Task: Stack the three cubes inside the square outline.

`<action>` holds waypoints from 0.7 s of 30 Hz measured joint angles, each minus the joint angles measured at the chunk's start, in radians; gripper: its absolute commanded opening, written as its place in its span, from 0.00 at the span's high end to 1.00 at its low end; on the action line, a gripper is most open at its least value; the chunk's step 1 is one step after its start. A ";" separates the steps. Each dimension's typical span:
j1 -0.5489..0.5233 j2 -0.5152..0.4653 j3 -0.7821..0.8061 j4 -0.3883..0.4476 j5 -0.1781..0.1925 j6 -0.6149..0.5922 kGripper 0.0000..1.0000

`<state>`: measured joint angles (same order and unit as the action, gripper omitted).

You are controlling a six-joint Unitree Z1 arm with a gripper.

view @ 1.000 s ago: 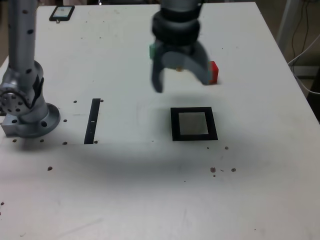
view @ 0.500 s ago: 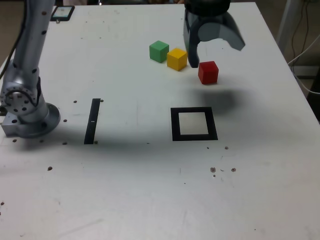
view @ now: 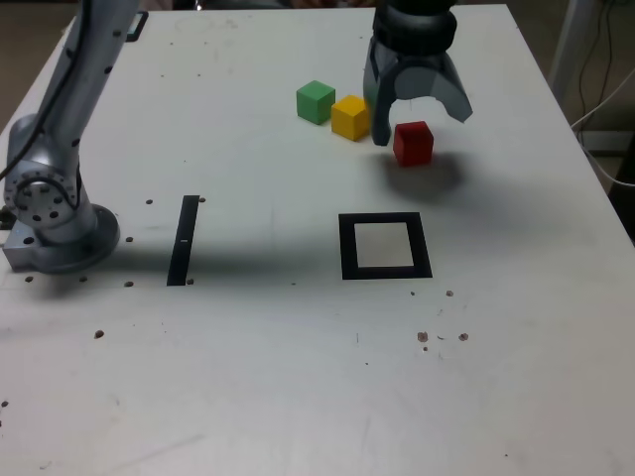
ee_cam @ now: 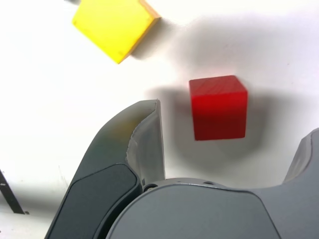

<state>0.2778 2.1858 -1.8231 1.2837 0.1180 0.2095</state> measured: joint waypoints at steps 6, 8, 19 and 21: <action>0.007 0.039 -0.025 0.000 0.005 0.004 0.12; 0.008 0.049 -0.035 0.001 0.005 0.004 0.14; 0.012 0.104 -0.071 0.021 -0.010 0.004 0.36; 0.014 0.106 -0.077 0.021 -0.010 0.004 0.38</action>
<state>0.2917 2.2922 -1.9006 1.3050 0.1077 0.2134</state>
